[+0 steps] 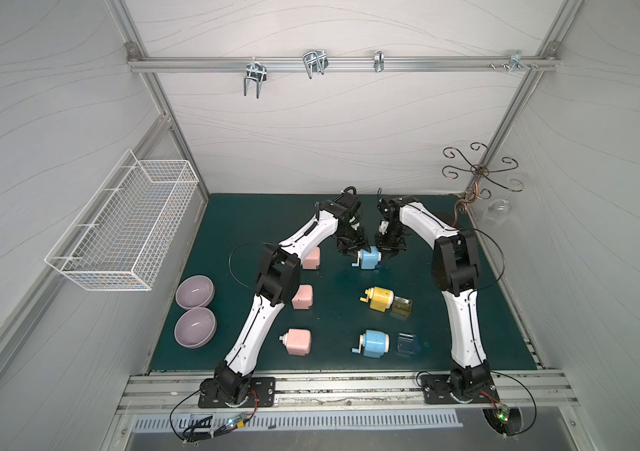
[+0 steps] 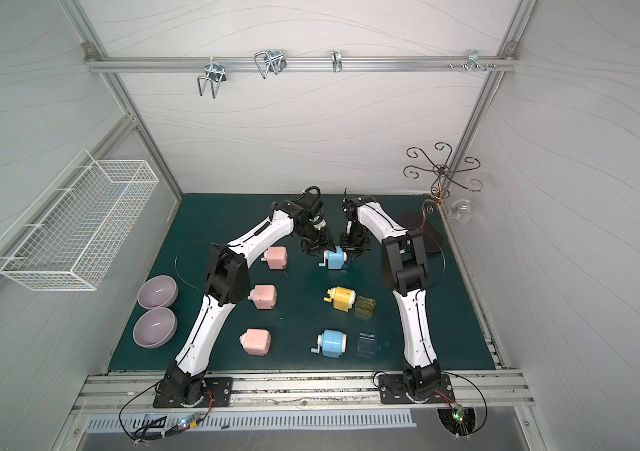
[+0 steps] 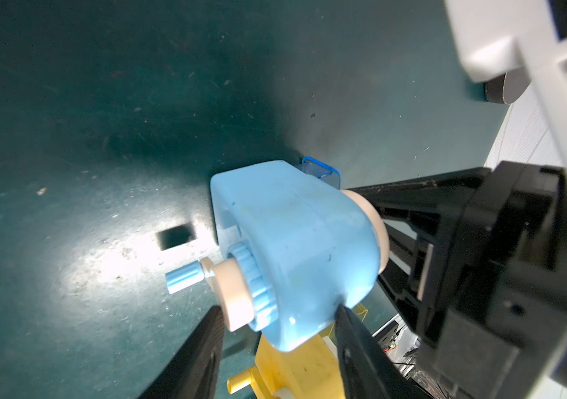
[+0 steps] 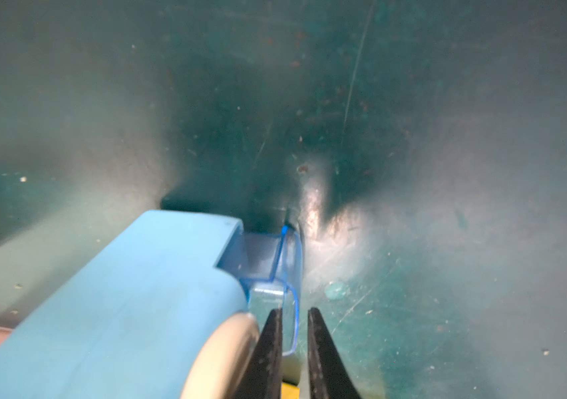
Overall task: Put the tray back into the pencil sharpener
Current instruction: Close the container of the pencil sharpener.
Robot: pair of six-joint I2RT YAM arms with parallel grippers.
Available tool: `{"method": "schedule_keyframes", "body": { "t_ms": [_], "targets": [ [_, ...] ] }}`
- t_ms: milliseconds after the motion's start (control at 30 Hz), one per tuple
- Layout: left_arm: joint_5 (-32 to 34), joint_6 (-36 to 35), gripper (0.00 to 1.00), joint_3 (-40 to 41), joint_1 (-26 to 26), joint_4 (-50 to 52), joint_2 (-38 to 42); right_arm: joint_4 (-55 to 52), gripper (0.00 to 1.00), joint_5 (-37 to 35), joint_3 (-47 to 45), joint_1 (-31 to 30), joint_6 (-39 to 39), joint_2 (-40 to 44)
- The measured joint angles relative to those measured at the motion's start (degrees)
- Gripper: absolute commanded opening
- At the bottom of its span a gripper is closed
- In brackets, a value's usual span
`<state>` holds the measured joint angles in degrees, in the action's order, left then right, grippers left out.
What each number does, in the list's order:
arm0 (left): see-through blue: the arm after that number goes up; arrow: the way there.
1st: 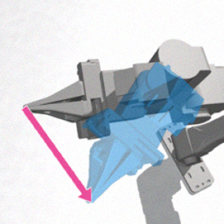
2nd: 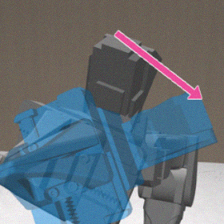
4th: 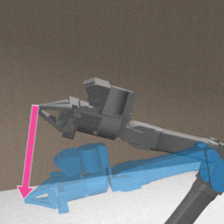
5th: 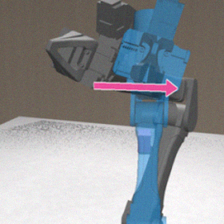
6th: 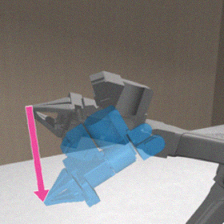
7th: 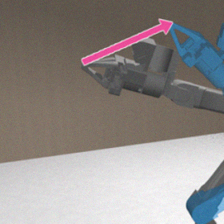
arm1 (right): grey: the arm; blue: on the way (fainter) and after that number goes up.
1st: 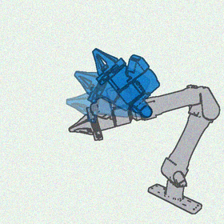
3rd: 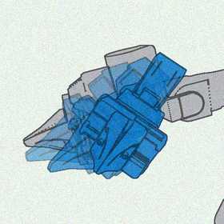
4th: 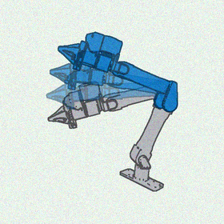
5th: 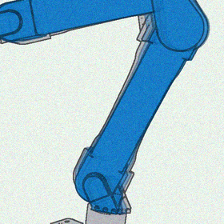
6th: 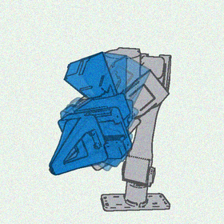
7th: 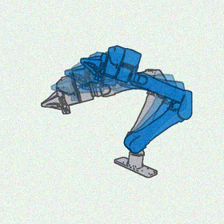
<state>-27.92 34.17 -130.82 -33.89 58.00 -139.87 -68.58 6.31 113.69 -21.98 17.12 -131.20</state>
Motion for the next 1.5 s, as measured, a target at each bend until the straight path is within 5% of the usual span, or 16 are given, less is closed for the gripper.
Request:
{"method": "schedule_keyframes", "body": {
  "t_ms": [933, 1267, 1500],
  "targets": [
    [0.0, 0.0, 0.53, -0.22, -0.02, -0.02, -0.11, 0.68, 0.15, 0.22, -4.7, 4.92, 2.45, 5.73],
    [0.0, 0.0, 0.53, -0.22, -0.02, -0.02, -0.11, 1.84, 0.01, 0.13, -6.03, 5.29, 2.97, 5.55],
    [0.0, 0.02, 0.53, -0.22, -0.02, -0.04, -0.11, 4.26, 0.0, 2.16, -7.39, 5.29, 3.04, 4.0]
  ]
}}
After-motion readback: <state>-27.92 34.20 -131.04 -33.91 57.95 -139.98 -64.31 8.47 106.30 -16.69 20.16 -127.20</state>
